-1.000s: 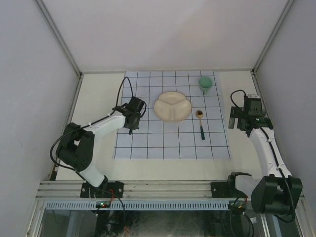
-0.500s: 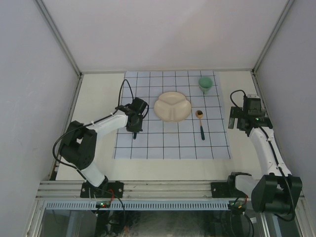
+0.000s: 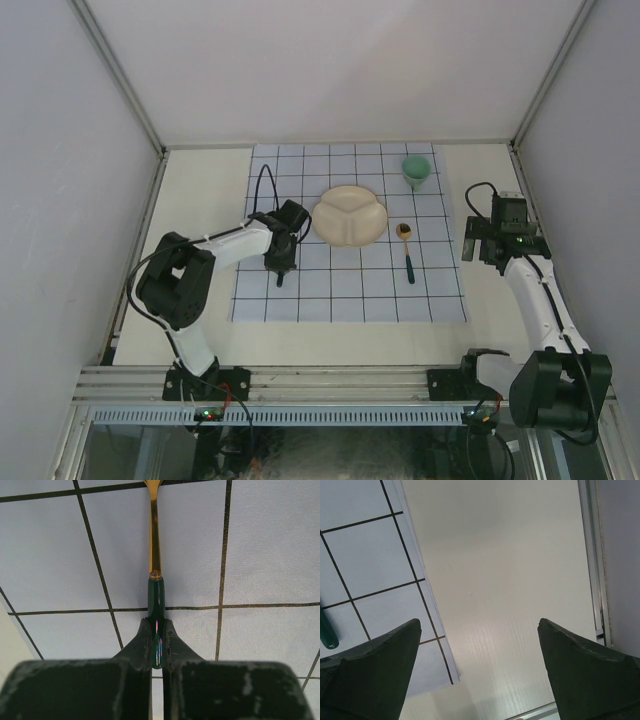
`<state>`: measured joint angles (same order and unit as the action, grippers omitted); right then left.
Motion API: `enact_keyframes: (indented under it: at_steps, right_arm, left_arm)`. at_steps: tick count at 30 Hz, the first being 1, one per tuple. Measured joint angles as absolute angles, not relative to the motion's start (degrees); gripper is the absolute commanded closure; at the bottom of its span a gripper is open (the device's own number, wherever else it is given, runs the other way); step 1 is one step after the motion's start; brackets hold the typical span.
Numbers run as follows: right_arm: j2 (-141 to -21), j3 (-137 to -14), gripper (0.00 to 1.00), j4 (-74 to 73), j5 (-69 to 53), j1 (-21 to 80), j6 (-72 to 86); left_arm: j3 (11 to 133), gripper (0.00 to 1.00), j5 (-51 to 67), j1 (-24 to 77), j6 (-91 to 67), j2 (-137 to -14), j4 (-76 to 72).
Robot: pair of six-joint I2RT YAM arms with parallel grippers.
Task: Set the dinner table for one person
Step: Adjust the fork at the napkin.
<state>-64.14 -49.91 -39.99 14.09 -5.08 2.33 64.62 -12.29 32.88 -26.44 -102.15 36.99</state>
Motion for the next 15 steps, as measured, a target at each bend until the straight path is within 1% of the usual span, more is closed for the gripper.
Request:
enact_keyframes:
  at_steps: [5,6,7,8,9,10,15]
  right_arm:
    - [-64.77,-49.91,0.00,-39.99,14.52,-4.38,2.33]
    - [-64.86,-49.91,0.00,-39.97,14.55,-4.27,2.33]
    - [-64.95,-49.91,0.00,-39.99,14.63,-4.14,2.33]
    - [-64.99,-49.91,0.00,-39.97,14.68,-4.08,2.33]
    - [-65.06,-49.91,0.00,-39.97,14.70,-4.01,2.33]
    - [-65.08,-49.91,0.00,-39.97,14.72,-3.99,2.33]
    - [-65.14,-49.91,0.00,-39.99,14.74,-3.97,2.33]
  left_arm:
    - [64.62,1.00,-12.27,32.88,-26.50,-102.15,36.95]
    - [64.62,0.92,-12.25,32.88,-26.50,-102.15,36.91]
    - [64.62,0.62,-12.23,32.88,-26.52,-102.13,36.77]
    - [64.62,0.27,-12.21,32.88,-26.55,-102.13,36.60]
    - [64.62,0.04,-12.10,32.88,-26.57,-102.13,36.45]
    - [64.62,0.01,-11.84,32.88,-26.17,-102.13,36.34]
    - [62.89,0.00,-11.42,32.60,-26.55,-99.79,32.36]
